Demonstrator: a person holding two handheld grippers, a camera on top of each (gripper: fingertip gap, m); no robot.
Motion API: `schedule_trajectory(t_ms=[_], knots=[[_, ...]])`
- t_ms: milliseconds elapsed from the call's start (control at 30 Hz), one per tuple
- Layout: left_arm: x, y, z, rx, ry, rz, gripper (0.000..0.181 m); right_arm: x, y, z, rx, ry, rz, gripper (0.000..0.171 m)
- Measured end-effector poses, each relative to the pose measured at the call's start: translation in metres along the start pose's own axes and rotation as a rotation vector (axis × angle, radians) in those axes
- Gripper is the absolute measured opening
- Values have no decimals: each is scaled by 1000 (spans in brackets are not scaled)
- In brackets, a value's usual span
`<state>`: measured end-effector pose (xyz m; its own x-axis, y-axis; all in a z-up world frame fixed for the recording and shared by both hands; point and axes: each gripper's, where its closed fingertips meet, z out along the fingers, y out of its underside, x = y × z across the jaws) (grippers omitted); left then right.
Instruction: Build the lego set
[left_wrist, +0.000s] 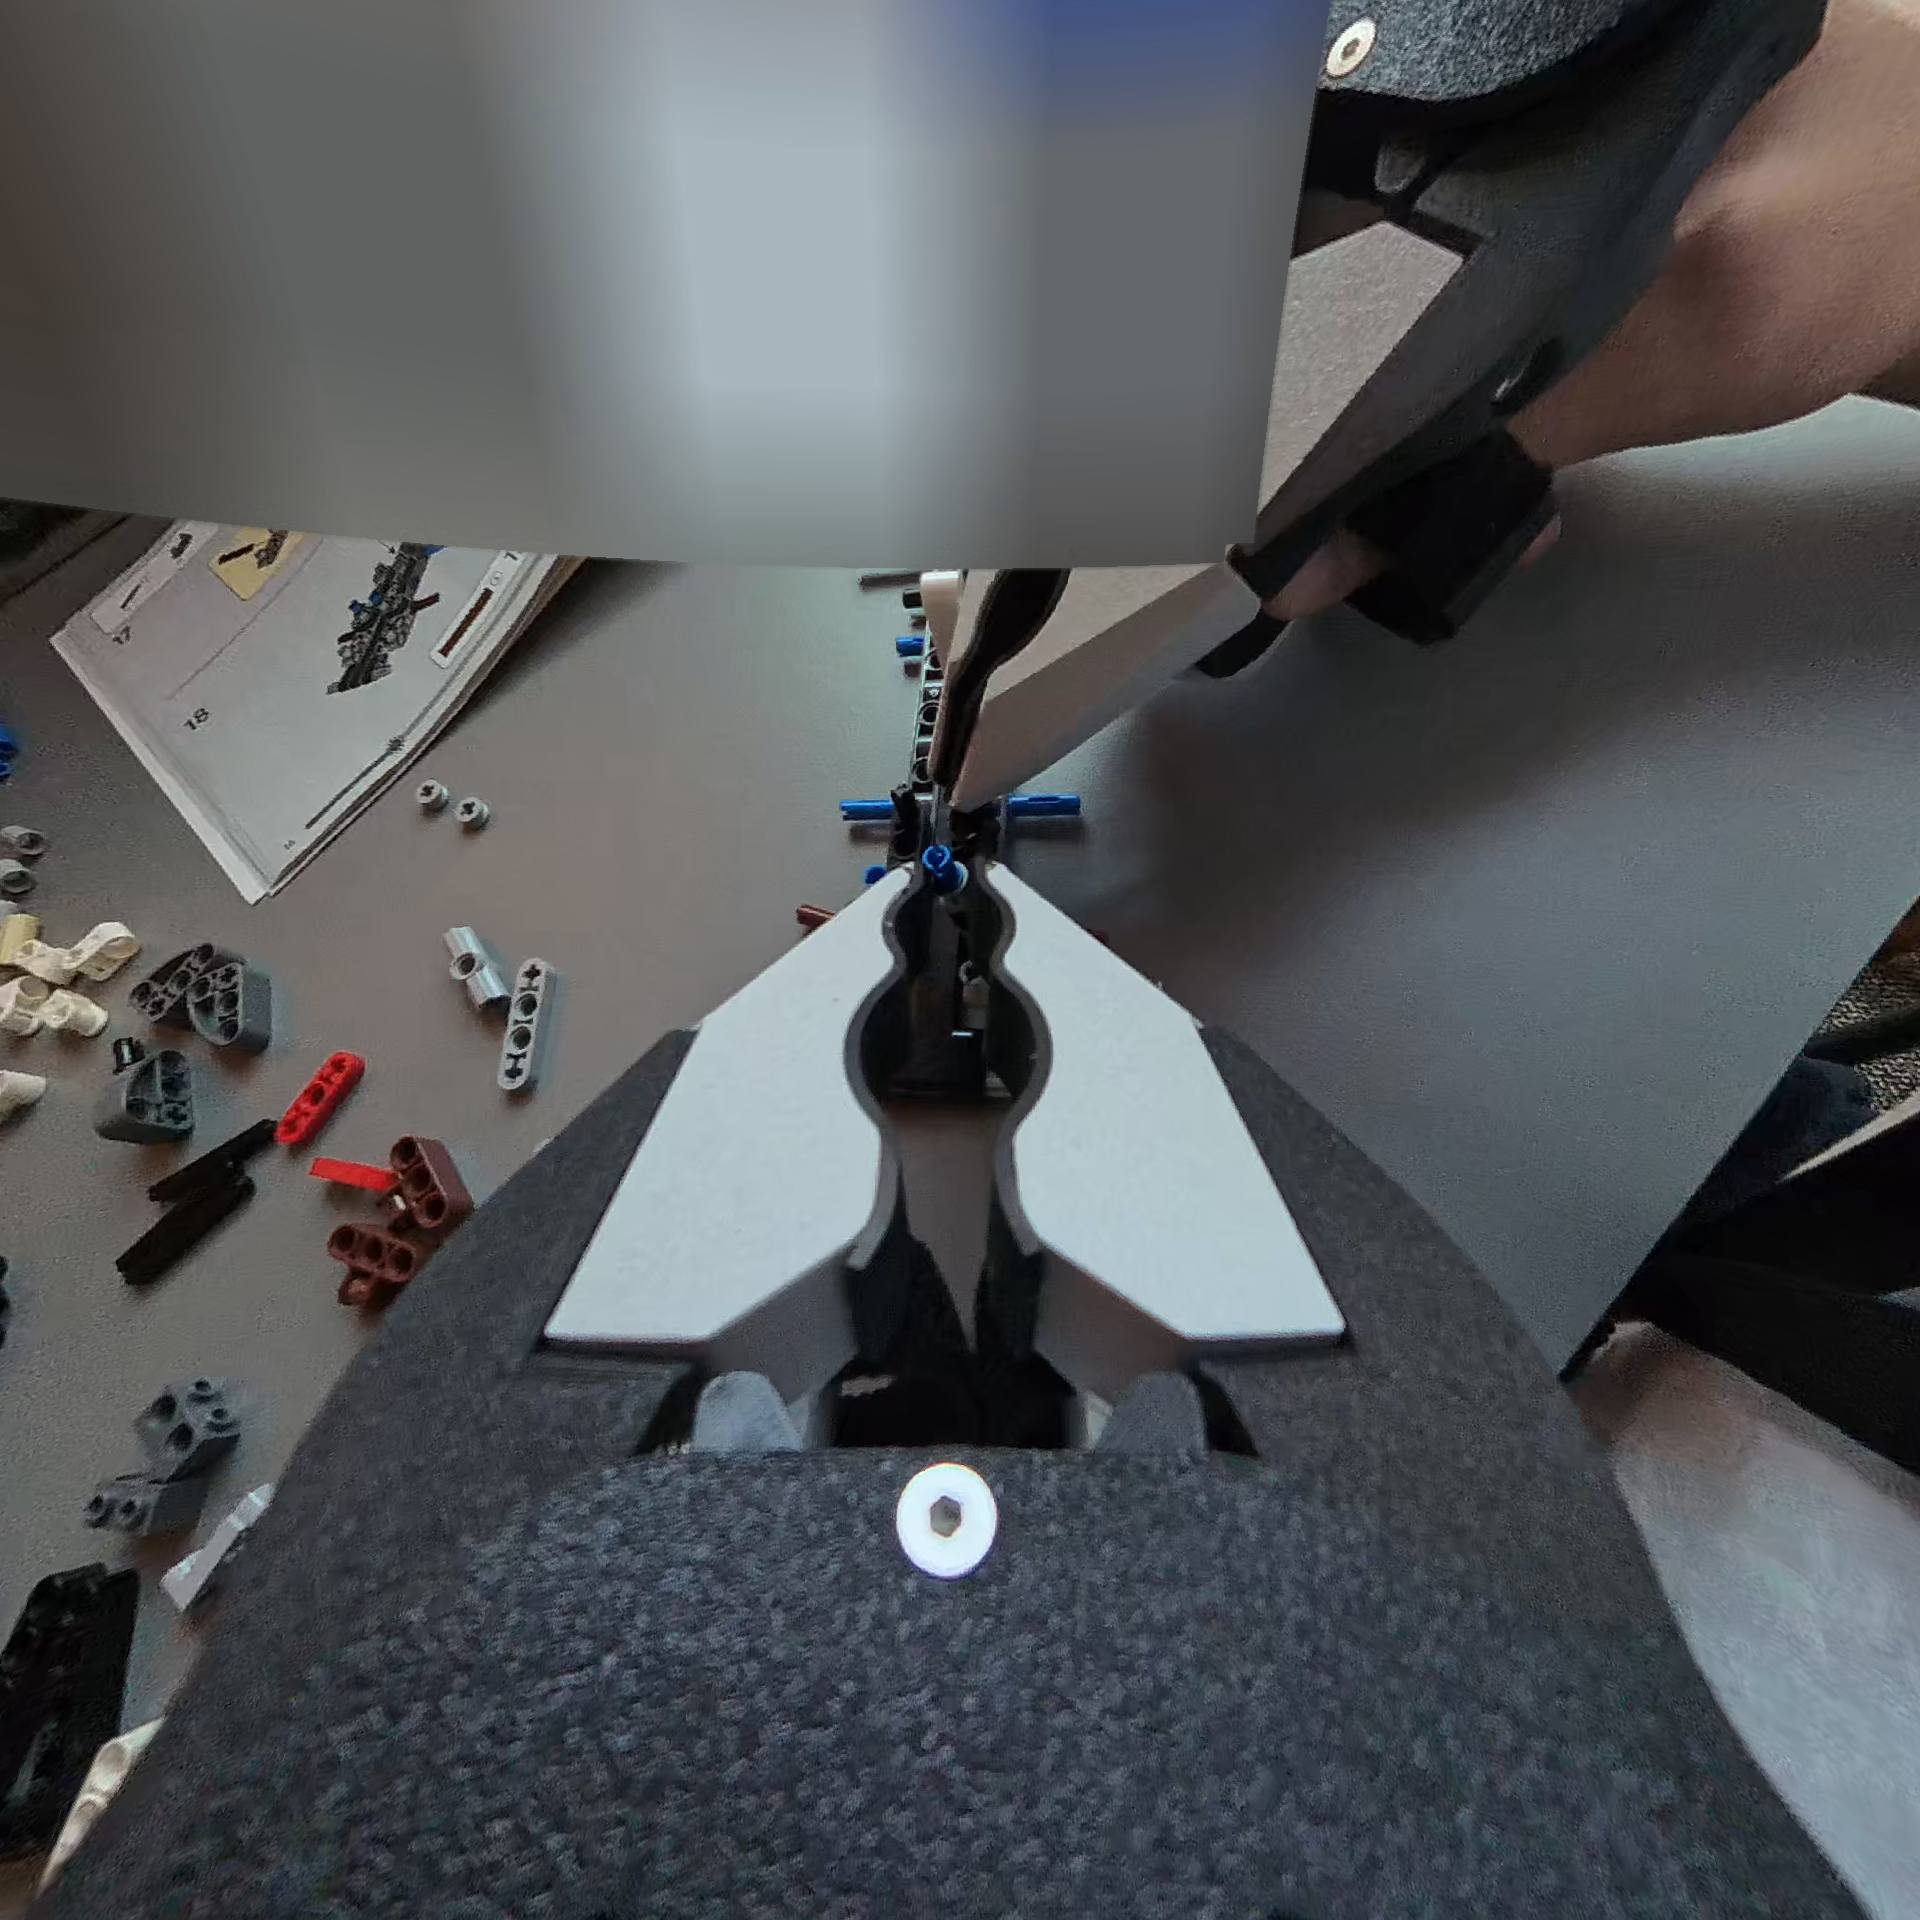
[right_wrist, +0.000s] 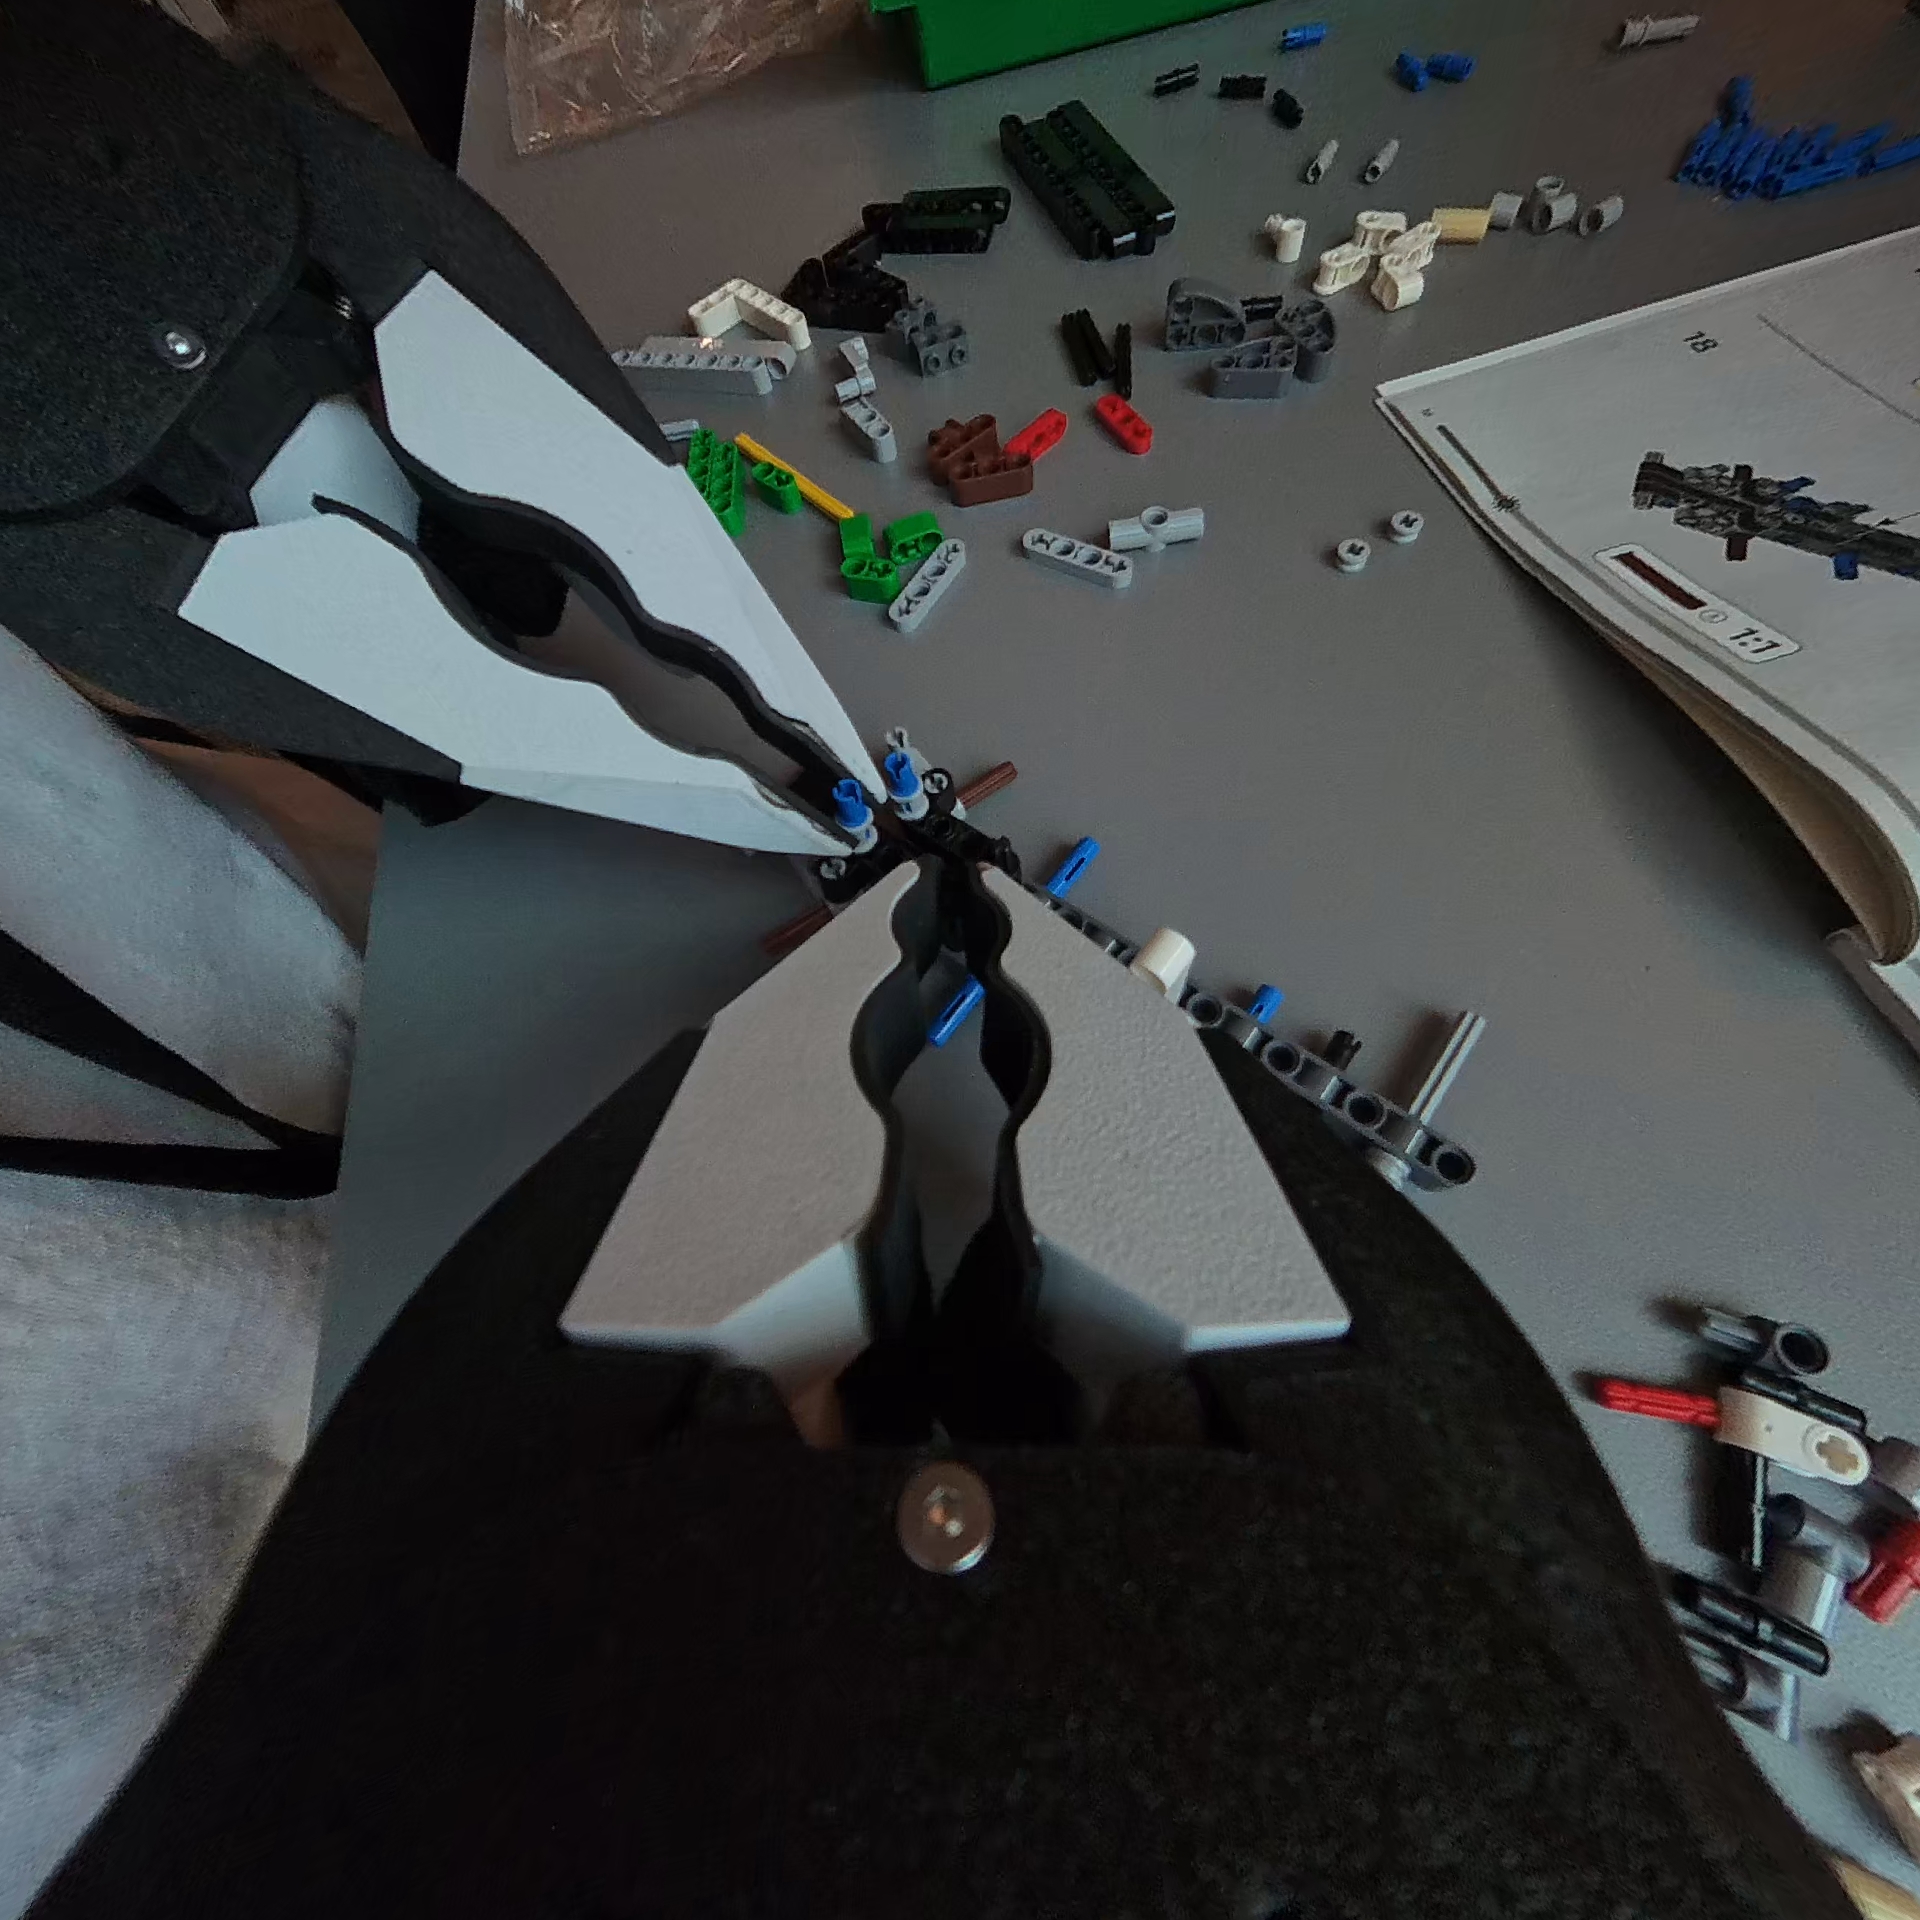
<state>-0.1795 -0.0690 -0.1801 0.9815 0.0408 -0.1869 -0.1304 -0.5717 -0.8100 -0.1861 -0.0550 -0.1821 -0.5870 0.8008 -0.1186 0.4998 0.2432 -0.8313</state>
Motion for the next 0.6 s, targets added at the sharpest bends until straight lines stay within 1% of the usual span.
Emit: schedule_trajectory(t_ms=[300, 600], knots=[[-1, 2, 1, -36, 63, -4, 6, 1, 2, 1, -10, 14, -6, 0], [1, 0, 2, -80, 62, 89, 5, -4, 4, -6, 0, 37, -60, 1]])
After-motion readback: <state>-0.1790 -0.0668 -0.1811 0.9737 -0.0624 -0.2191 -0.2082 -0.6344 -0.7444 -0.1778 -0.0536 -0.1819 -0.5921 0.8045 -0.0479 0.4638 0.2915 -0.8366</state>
